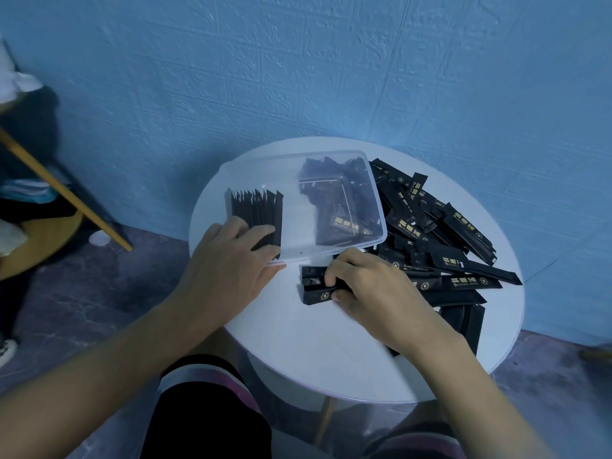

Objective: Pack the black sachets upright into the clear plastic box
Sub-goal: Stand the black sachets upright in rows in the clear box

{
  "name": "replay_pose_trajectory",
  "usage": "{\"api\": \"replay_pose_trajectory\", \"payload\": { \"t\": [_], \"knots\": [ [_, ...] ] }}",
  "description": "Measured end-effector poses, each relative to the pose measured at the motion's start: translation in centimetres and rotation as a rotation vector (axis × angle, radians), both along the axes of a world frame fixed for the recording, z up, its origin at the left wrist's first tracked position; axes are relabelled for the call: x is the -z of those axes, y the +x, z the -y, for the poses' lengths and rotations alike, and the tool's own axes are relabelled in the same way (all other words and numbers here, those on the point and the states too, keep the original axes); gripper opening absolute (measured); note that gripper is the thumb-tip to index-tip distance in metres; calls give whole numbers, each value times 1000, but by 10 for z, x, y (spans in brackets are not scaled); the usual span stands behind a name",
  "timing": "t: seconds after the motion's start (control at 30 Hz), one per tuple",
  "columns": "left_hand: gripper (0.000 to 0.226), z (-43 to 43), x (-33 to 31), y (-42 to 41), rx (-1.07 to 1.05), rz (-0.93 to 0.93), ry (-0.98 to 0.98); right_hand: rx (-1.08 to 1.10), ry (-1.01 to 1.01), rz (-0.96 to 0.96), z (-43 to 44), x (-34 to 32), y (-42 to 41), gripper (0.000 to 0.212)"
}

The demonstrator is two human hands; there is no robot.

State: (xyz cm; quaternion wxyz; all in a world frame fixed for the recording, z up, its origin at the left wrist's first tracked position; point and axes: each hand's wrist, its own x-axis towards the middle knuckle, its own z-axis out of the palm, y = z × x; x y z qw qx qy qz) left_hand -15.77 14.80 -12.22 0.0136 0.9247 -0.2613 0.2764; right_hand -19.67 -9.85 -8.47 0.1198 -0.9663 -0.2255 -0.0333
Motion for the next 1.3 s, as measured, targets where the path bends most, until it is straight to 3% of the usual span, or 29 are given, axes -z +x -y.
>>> {"api": "replay_pose_trajectory", "payload": {
  "t": [0.3,0.43,0.5,0.57,0.67,0.73,0.8,0.87,0.93,1.1,1.3],
  "knots": [
    [26,-1,-2,1,-7,-14,22,-24,298,-55,-8,-16,3,10],
    [40,-1,-1,1,-6,2,23,14,705,-203,-12,-23,11,16],
    [37,0,-1,1,-12,-3,31,26,934,-170,-17,-29,18,22],
    [29,0,-1,1,-13,-9,34,53,1037,-88,-23,-35,28,23],
    [28,0,-1,0,-15,-21,34,138,989,57,-35,-36,49,20],
    [27,0,-1,-1,-14,-11,28,227,828,112,-43,-29,66,16],
    [27,2,-1,-2,-10,4,28,310,569,66,-49,-20,79,11],
    [26,2,0,-2,-6,12,34,363,314,-10,-55,-12,88,20],
    [25,2,-1,-2,-9,15,42,380,200,-70,-61,-9,92,26],
    [25,3,0,-4,0,29,55,327,347,-299,-64,-10,99,31],
    [33,2,-2,-3,6,12,40,256,622,-418,-59,-10,98,15]
  ]
}}
